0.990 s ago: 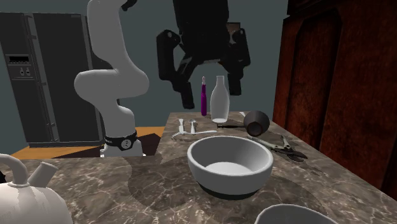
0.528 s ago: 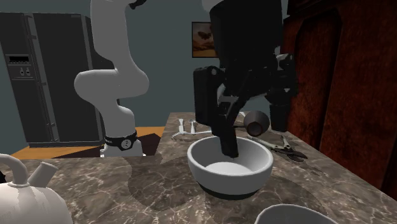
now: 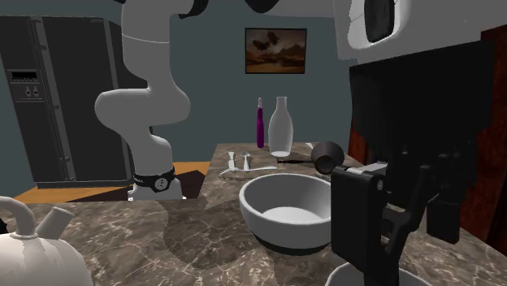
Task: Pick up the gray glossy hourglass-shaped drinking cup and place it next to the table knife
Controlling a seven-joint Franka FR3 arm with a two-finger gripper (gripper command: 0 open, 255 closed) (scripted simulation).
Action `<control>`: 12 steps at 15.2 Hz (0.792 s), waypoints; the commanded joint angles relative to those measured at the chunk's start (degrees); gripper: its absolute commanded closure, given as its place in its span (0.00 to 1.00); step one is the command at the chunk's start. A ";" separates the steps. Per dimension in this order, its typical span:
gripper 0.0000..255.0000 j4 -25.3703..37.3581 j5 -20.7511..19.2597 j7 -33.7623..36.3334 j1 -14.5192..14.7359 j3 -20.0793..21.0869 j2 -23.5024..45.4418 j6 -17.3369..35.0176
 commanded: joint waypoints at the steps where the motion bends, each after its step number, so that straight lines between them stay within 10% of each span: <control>1: 0.00 0.31 0.17 -0.05 0.05 0.09 1.33 1.07; 12: 0.00 -0.56 0.44 -0.22 0.21 0.29 3.14 3.77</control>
